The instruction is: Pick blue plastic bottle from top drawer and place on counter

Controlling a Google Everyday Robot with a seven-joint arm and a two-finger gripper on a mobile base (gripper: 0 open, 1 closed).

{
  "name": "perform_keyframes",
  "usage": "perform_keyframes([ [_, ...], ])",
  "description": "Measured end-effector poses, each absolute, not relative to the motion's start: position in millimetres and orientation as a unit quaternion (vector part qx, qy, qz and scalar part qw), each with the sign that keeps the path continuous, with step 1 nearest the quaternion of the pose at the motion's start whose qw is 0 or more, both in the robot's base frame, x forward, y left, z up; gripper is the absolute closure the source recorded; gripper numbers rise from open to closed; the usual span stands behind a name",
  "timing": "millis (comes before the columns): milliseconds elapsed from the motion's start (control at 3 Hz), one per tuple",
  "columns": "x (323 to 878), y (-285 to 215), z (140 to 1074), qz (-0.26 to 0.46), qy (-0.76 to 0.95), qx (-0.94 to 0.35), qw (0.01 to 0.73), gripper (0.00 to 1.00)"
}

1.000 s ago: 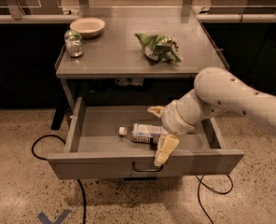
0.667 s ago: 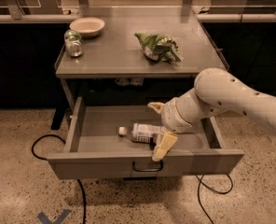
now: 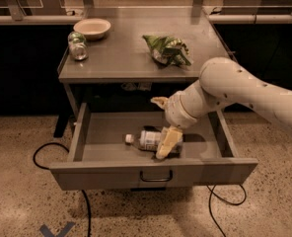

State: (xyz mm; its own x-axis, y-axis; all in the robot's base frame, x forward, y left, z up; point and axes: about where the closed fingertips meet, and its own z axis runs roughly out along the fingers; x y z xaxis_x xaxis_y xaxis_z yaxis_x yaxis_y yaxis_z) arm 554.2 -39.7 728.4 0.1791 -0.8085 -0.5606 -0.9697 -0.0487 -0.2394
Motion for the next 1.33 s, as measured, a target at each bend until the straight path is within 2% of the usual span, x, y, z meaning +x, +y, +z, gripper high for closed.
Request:
perform_keyframes([
  [333,587,-32,749,0.127,0.623,-0.700,0.326,0.00],
  [667,590,-32,752,0.125,0.622,-0.699,0.330,0.00],
  [1000,593,-24,726,0.155,0.628,-0.695,0.315,0.00],
  [1333,599,-2,683,0.245,0.628,-0.675,0.298,0.00],
])
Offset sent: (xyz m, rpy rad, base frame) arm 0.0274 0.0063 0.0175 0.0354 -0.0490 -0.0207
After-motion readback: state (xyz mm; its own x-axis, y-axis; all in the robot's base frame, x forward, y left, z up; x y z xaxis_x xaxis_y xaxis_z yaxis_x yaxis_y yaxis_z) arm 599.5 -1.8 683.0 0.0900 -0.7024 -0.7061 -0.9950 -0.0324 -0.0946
